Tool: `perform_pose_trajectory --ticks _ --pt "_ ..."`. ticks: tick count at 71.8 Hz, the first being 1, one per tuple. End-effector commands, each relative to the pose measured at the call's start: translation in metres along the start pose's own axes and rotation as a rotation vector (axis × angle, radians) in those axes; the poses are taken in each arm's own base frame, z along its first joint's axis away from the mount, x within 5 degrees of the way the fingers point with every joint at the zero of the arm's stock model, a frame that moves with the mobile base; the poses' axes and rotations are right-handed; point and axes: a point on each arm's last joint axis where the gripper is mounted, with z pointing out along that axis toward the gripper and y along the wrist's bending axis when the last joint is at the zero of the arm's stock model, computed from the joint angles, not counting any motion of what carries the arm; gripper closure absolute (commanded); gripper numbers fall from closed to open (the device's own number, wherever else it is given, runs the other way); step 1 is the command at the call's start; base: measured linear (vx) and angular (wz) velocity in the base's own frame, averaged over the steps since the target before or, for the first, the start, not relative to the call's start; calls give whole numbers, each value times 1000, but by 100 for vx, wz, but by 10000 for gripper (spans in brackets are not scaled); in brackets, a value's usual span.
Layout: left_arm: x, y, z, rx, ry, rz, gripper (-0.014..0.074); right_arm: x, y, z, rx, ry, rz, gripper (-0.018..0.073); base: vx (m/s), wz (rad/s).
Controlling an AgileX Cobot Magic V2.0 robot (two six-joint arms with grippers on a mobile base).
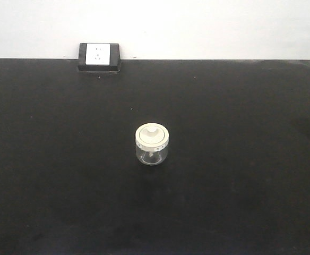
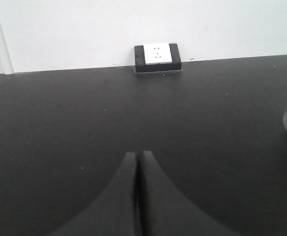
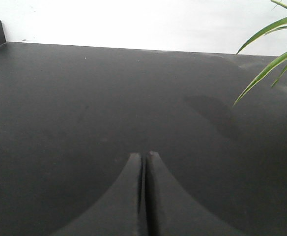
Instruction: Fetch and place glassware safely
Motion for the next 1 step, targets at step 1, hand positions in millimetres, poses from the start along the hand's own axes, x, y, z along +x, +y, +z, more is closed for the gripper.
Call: perform_pose_trajectory --ticks 1 --pt "2 -1 1 7 -56 -15 603 -1 1 0 3 -65 -14 563 0 0"
